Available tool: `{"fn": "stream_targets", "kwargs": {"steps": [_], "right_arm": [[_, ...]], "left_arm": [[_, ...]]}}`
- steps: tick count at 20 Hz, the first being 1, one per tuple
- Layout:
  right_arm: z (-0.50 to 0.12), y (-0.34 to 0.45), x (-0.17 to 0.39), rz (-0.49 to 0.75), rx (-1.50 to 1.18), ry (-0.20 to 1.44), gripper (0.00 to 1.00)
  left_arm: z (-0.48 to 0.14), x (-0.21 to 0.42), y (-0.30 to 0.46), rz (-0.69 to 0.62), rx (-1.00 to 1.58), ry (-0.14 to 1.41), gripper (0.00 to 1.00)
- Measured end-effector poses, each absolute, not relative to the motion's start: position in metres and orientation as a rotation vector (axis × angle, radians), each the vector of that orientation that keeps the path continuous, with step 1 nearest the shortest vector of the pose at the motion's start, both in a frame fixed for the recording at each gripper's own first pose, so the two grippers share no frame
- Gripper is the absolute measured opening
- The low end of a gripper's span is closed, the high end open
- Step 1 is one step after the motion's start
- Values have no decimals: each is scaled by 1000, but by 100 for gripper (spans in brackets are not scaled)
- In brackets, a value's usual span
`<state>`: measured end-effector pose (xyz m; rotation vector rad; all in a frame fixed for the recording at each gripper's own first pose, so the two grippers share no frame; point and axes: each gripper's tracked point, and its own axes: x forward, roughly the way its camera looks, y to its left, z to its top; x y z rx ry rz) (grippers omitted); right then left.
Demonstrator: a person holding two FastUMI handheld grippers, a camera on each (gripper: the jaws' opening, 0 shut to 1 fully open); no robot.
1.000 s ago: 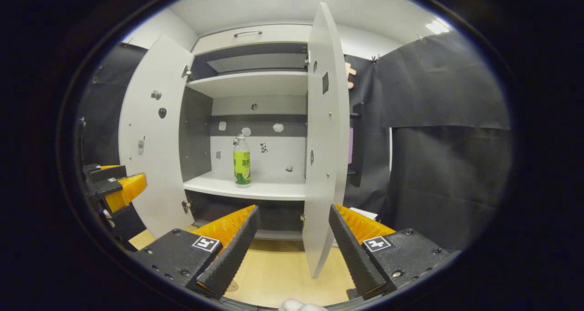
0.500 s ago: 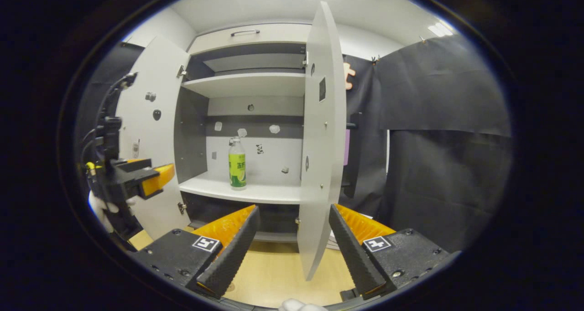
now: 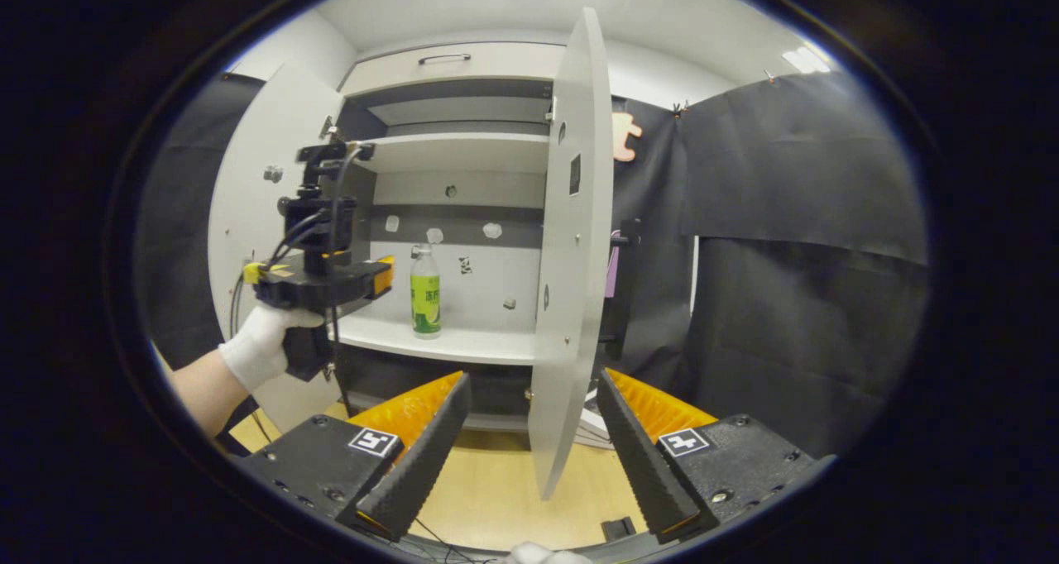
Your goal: Grasp the bottle in the cabinet with the left hand and place it on the coaster, then close the right door with the right hand and the left door with the left hand.
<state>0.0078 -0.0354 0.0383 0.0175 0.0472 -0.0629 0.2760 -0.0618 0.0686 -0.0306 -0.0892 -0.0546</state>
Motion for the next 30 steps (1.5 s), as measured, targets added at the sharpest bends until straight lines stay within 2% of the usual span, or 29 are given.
{"fn": "stream_targets", "kwargs": {"steps": [11, 21, 23, 24, 25, 26, 30], "right_arm": [[27, -47, 14, -105, -4, 101, 99], [17, -69, 2, -153, -2, 115, 100], [17, -71, -2, -157, -1, 114, 100], [18, -73, -3, -161, -2, 110, 100], [18, -75, -4, -163, -2, 107, 100], [19, -75, -5, -164, 0, 104, 100], [21, -73, -7, -145, 10, 96, 100]], "left_arm": [[44, 371, -105, -73, -63, -41, 97], [9, 403, -119, -54, -54, 36, 98], [8, 403, -113, -41, -48, 41, 77], [8, 401, -113, -43, -51, 40, 76], [11, 397, -113, -44, -55, 38, 80], [14, 389, -113, -51, -57, 34, 75], [41, 344, -106, -81, -56, -48, 75]]}}
